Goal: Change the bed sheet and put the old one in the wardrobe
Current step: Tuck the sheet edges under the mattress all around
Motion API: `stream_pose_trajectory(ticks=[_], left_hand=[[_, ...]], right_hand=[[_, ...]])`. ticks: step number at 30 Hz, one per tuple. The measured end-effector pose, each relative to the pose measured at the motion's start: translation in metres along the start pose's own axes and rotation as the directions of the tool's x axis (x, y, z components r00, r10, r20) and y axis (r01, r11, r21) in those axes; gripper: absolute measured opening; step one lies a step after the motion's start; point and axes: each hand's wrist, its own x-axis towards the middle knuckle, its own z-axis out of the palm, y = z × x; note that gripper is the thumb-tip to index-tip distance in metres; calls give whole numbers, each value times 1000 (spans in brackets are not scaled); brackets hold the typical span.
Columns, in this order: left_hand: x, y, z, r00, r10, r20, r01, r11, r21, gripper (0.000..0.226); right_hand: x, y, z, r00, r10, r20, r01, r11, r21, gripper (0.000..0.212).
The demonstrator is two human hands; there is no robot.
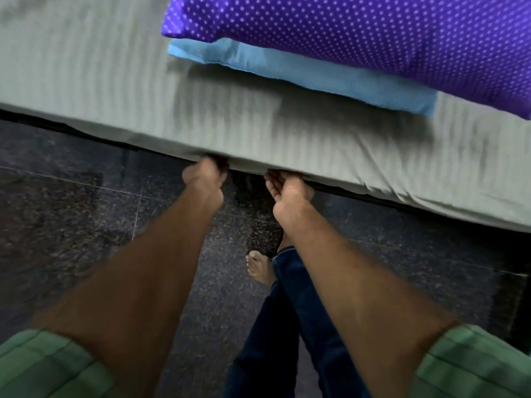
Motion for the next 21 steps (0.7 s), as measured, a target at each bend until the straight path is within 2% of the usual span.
stream_pose_trajectory(ticks=[1, 3, 5, 6, 8, 9, 11, 13, 14, 15, 17, 18, 21], left_hand=[[0, 1, 1, 997, -55, 49, 62, 986, -155, 35], [5, -1, 3, 989, -105, 105, 137, 917, -375, 40], [10, -6, 5, 979, -126, 160, 184, 882, -433, 45], [12, -8, 6, 973, -124, 197, 203, 865, -459, 46], [20, -8, 9, 959, -122, 256, 242, 824, -513, 49], [24, -7, 9, 955, -130, 265, 257, 805, -535, 53], [31, -5, 7, 951, -131, 281, 276, 771, -573, 59], [33, -3, 8, 934, -132, 331, 319, 724, -611, 62], [33, 0, 9, 919, -132, 370, 349, 707, -615, 63], [32, 2, 13, 901, -137, 412, 384, 694, -608, 64], [30, 3, 16, 877, -153, 455, 430, 672, -602, 65], [31, 2, 16, 873, -146, 465, 430, 678, -595, 64], [49, -2, 1, 879, -141, 455, 388, 765, -513, 63]], right_hand=[[4, 3, 3, 1000, 7, -1, -7, 998, 62, 8], [11, 7, 7, 1000, 19, 20, -22, 979, 205, 23], [20, 7, 9, 998, 46, 52, -63, 916, 397, 38], [22, 4, 10, 995, 57, 86, -94, 851, 517, 44], [20, -1, 16, 994, 71, 84, -108, 789, 605, 50], [15, -2, 19, 987, 94, 127, -155, 733, 662, 51], [3, 2, 29, 985, 161, 56, -162, 783, 601, 51], [-1, 11, 39, 966, 227, -122, -160, 900, 406, 62], [1, 13, 49, 958, 259, -125, -166, 853, 495, 68], [5, 12, 53, 961, 270, -60, -177, 766, 618, 70], [11, 9, 58, 972, 197, 130, -222, 574, 788, 70], [17, 9, 58, 982, 136, 130, -185, 576, 796, 71], [22, 14, 54, 990, 76, 118, -138, 646, 751, 71]])
